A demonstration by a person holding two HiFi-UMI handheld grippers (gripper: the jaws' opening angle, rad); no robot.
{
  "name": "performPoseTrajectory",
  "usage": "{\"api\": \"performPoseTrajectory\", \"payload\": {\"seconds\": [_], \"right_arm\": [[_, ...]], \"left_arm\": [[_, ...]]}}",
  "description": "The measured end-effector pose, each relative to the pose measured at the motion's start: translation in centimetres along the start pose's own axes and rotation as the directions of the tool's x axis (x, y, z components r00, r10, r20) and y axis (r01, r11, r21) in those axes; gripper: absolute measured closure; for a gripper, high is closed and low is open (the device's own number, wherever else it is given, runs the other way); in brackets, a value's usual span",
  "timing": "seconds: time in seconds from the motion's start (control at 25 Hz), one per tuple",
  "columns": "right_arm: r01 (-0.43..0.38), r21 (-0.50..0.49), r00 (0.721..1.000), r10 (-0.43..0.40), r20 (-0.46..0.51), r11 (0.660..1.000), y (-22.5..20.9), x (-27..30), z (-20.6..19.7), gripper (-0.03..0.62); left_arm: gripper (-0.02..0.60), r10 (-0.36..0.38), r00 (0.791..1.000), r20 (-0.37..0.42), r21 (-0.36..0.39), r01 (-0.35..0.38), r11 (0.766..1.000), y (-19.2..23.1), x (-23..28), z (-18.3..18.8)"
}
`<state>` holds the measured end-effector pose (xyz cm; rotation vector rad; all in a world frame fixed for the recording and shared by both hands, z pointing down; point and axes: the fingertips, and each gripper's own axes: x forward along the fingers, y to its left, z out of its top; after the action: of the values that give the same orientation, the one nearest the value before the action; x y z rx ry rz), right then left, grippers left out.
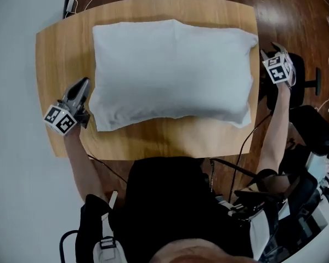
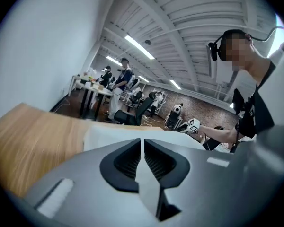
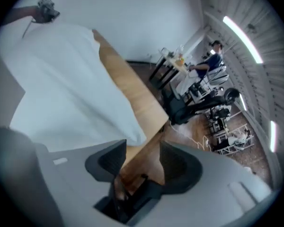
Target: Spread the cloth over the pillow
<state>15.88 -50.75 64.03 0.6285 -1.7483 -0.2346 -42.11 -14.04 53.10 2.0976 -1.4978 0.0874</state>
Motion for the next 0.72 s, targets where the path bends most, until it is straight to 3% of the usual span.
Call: {"api": "performPoseTrajectory", "payload": {"seconds": [0.04,0.12,0.2,0.24,0.32,0.36,0.48,0.56,0.6,0.64,0.72], "right_arm": [[-0.005,0.022,0.995,0.002,0.104,1.000,0.4,-2.0,3.2,0.377],[-0.067,0.034,0.953,0.054,0.297,0.997,2.5,-4.8,9.9,0.396],[-0.173,0.013,0.900,0.153,0.408,0.985,6.0,-5.3,14.7,0.415],[-0.211,-0.002,0.888,0.192,0.417,0.977,7.7,-4.7,15.6,0.426],[-0.212,-0.035,0.910,0.210,0.357,0.977,10.1,-2.5,14.6,0.454],[-0.192,-0.042,0.927,0.196,0.320,0.980,10.7,-1.3,13.4,0.510],[-0.167,0.018,0.940,0.153,0.306,0.986,10.9,0.5,10.8,0.553],[-0.122,0.049,0.946,0.102,0.306,0.991,9.5,-0.1,9.8,0.553],[-0.097,0.063,0.949,0.073,0.308,0.993,8.6,-0.9,9.7,0.551],[-0.081,0.081,0.946,0.051,0.320,0.993,8.0,-2.2,9.9,0.551],[-0.086,0.115,0.922,0.035,0.386,0.990,7.8,-5.9,11.6,0.551]], "left_arm": [[0.554,-0.038,0.999,0.004,0.043,0.038,0.998,0.8,2.9,1.9],[0.554,-0.088,0.994,-0.065,0.117,0.095,0.989,2.6,9.5,3.5],[0.564,-0.081,0.970,-0.227,0.145,0.116,0.983,5.1,15.1,2.0],[0.572,-0.043,0.950,-0.308,0.136,0.089,0.987,6.9,16.9,0.7],[0.578,0.060,0.916,-0.397,0.090,-0.026,0.996,11.5,18.2,-1.5],[0.578,0.113,0.902,-0.416,0.070,-0.092,0.993,13.6,18.0,-2.2],[0.566,0.236,0.867,-0.439,0.078,-0.224,0.971,18.0,16.3,-2.9],[0.565,0.293,0.871,-0.394,0.083,-0.284,0.955,19.8,15.2,-1.1],[0.565,0.293,0.888,-0.354,0.065,-0.289,0.955,20.2,14.4,0.3],[0.565,0.257,0.916,-0.309,0.030,-0.261,0.965,19.9,13.7,1.7],[0.565,0.115,0.963,-0.243,-0.044,-0.129,0.991,17.8,12.7,3.2]]}}
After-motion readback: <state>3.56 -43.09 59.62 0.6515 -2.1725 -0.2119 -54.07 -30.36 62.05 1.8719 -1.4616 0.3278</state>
